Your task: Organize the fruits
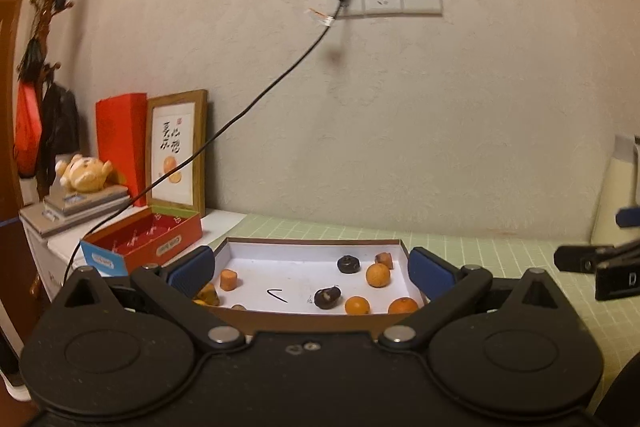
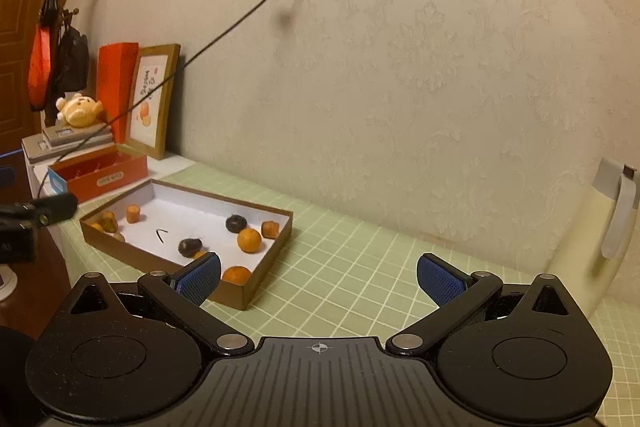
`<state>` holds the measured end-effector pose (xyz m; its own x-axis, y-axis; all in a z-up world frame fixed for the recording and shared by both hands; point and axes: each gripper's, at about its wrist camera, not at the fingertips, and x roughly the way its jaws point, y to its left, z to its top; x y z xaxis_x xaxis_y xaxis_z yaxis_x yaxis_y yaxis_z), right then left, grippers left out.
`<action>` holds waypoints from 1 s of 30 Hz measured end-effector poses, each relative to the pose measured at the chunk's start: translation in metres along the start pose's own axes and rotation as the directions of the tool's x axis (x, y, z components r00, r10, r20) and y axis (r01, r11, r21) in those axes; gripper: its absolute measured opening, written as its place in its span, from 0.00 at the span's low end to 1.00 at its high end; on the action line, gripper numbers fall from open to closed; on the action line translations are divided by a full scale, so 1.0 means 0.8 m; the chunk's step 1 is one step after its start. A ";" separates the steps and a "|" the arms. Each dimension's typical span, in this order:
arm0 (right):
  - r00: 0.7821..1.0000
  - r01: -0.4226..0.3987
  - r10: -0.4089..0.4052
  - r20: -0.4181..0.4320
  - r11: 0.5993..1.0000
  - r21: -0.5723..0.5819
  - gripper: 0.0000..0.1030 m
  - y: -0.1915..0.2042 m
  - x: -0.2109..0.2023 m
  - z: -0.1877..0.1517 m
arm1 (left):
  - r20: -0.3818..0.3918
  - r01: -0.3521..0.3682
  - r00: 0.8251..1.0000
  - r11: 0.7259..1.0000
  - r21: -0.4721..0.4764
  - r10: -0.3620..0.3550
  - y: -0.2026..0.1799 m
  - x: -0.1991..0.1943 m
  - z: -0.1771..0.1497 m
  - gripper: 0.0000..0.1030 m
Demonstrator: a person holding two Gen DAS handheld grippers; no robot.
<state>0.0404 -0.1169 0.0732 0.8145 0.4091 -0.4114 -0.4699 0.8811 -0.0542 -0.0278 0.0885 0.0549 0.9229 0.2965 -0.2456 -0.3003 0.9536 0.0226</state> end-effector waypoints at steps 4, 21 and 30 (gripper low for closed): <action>1.000 -0.007 0.007 -0.002 1.000 0.001 1.00 0.001 0.002 -0.001 | 0.000 -0.002 1.000 1.000 -0.016 0.002 0.006 -0.002 0.001 0.94; 1.000 -0.006 0.005 -0.020 1.000 -0.027 1.00 0.007 0.006 -0.002 | 0.008 -0.012 1.000 1.000 -0.002 0.012 0.003 -0.006 0.001 0.94; 1.000 -0.006 0.006 -0.020 1.000 -0.021 1.00 0.005 0.006 -0.001 | 0.006 -0.010 1.000 1.000 0.001 0.010 0.004 -0.005 0.002 0.94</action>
<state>0.0422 -0.1119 0.0700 0.8046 0.4095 -0.4301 -0.4822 0.8732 -0.0708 -0.0323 0.0899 0.0576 0.9212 0.3067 -0.2394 -0.3095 0.9505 0.0265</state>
